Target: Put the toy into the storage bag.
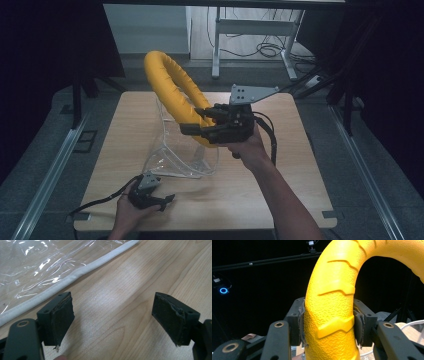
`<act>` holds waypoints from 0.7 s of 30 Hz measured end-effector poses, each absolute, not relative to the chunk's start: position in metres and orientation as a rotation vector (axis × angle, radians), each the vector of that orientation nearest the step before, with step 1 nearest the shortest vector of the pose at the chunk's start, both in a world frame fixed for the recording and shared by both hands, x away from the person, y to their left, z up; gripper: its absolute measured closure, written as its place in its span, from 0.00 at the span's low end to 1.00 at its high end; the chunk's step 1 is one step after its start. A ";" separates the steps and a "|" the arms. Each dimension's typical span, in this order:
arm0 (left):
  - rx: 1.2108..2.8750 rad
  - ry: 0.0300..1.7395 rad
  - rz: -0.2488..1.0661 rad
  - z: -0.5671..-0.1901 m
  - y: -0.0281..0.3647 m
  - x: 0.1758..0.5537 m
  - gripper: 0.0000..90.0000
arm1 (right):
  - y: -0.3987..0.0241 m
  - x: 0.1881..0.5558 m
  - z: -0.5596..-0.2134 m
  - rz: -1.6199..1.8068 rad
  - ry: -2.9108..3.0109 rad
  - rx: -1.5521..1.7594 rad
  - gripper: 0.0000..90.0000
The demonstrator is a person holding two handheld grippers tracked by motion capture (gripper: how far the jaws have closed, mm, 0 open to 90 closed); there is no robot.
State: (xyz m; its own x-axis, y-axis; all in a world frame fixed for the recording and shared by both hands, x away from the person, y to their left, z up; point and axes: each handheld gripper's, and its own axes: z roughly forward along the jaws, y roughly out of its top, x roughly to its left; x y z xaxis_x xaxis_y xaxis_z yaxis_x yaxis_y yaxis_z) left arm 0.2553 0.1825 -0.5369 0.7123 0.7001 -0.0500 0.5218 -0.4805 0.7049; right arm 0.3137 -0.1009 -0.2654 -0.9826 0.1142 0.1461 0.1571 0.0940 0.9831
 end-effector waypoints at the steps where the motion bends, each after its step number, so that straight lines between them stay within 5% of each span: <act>1: 2.193 0.924 0.318 -0.537 0.182 0.255 0.20 | -0.100 0.314 -0.266 -2.073 -2.305 -0.275 0.56; 21: 2.200 0.924 0.314 -0.537 0.182 0.255 0.20 | -0.085 0.320 -0.290 -1.999 -2.291 -0.288 0.56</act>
State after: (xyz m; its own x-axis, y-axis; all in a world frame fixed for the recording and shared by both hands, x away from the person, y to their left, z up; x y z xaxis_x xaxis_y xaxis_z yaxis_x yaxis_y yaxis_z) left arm 0.2554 0.1821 -0.5375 0.7135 0.6989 -0.0495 0.5239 -0.4853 0.7000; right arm 0.3197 -0.0854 -0.2901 -0.9784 0.0836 0.1889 0.1985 0.1272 0.9718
